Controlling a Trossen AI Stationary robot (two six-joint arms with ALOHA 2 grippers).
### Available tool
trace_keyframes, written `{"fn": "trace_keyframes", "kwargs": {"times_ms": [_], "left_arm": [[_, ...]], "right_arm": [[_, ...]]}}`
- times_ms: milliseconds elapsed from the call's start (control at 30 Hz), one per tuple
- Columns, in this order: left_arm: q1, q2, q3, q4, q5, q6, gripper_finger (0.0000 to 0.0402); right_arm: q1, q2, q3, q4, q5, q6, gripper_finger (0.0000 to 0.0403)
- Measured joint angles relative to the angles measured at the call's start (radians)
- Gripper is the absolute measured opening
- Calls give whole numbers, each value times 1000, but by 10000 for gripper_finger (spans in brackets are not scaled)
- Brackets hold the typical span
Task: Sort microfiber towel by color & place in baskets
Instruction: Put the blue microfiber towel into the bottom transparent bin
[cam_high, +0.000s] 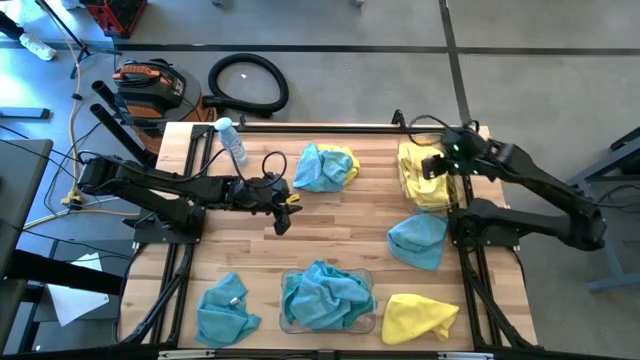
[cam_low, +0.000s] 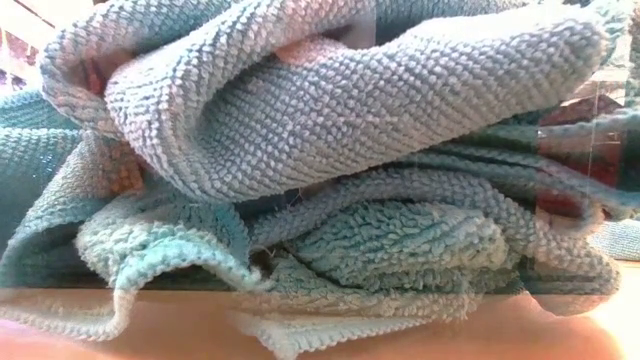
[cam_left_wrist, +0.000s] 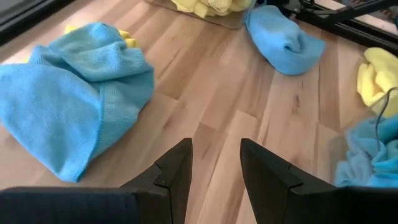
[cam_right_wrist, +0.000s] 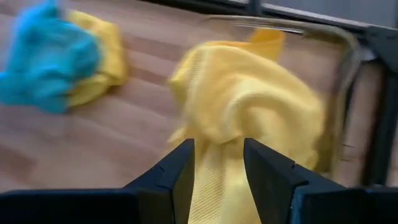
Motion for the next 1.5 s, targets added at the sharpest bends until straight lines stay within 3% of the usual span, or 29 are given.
{"fn": "trace_keyframes", "kwargs": {"times_ms": [267, 433, 567, 800, 1200, 1333, 1500], "left_arm": [[11, 0, 0, 6, 0, 33, 124], [29, 0, 0, 9, -3, 33, 124], [41, 0, 0, 13, -4, 33, 124], [65, 0, 0, 15, -7, 27, 124], [157, 30, 26, 27, -15, 87, 124], [203, 98, 106, -41, -12, 107, 124], [254, 270, 242, -136, 18, 163, 124]], "right_arm": [[358, -186, -183, 182, 79, 213, 130], [576, -180, -332, 477, 194, 226, 104], [683, -147, -398, 649, 332, 216, 72], [748, -36, -411, 778, 436, 161, 7], [754, 184, -411, 828, 419, 200, 5], [754, 235, -411, 843, 419, 207, 1], [754, 290, -412, 877, 419, 226, 1]]}}
